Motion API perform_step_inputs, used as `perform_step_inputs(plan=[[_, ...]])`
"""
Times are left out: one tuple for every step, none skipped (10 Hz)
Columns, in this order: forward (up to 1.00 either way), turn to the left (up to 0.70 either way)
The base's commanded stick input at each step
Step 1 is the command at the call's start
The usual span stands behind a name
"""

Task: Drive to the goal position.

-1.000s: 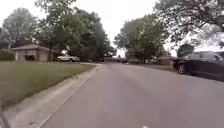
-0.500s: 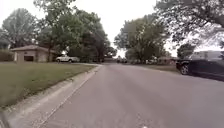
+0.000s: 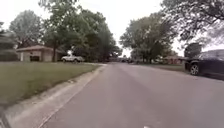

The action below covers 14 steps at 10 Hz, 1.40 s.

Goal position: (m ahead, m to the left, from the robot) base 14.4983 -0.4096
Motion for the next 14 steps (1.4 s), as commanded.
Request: perform_step_inputs(plan=[[0.7, 0.0], [0.7, 0.0], [0.7, 0.0], [0.7, 0.0], [0.7, 0.0], [0.7, 0.0], [0.7, 0.0], [0.7, 0.0], [0.7, 0.0], [0.7, 0.0], [0.7, 0.0], [0.7, 0.0], [0.7, 0.0], [0.7, 0.0]])
